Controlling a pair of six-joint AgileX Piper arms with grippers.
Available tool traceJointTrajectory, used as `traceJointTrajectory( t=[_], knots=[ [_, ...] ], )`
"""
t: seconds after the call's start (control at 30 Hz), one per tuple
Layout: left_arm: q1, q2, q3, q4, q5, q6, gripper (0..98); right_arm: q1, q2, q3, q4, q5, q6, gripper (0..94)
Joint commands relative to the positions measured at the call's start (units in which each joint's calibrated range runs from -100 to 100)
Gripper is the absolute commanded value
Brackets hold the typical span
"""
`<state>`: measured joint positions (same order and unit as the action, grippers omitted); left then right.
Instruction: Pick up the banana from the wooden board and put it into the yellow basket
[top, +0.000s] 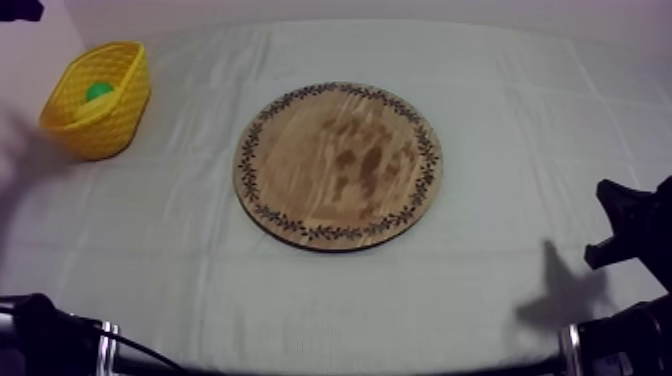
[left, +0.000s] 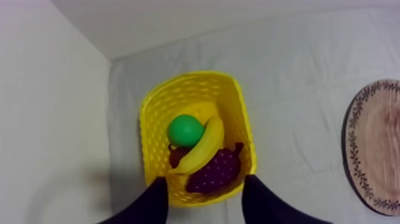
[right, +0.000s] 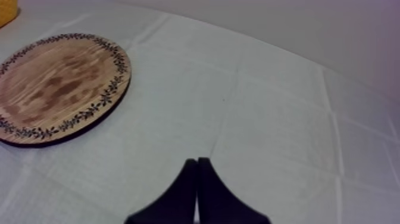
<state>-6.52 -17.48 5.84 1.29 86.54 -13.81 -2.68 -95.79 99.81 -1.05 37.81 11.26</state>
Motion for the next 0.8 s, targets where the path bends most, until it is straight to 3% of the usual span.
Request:
traceJointTrajectory(
  t=[0.0, 0.17, 0.27, 0.47, 0.77],
  knots=[
    [0.14, -7.95, 3.86, -0.04, -1.25, 0.31, 36.4, 0.00, 0.03, -0.03, 0.00, 0.01, 0.00, 0.2],
    [1.14, -18.03, 11.80, 0.02, -3.73, 0.71, 16.1, 0.00, 0.03, -0.03, 0.00, 0.01, 0.00, 0.2],
    [2.82, -22.72, 16.90, -0.05, -5.93, 1.37, 9.6, 0.00, 0.03, -0.03, 0.00, 0.01, 0.00, 0.2],
    [6.27, -31.85, 30.93, -0.06, -16.88, 3.91, 5.1, 0.00, 0.03, -0.03, 0.00, 0.01, 0.00, 0.2],
    [8.19, -45.85, 57.45, -0.03, -38.17, 7.85, 1.0, 0.00, 0.03, -0.03, 0.00, 0.01, 0.00, 0.2]
  ],
)
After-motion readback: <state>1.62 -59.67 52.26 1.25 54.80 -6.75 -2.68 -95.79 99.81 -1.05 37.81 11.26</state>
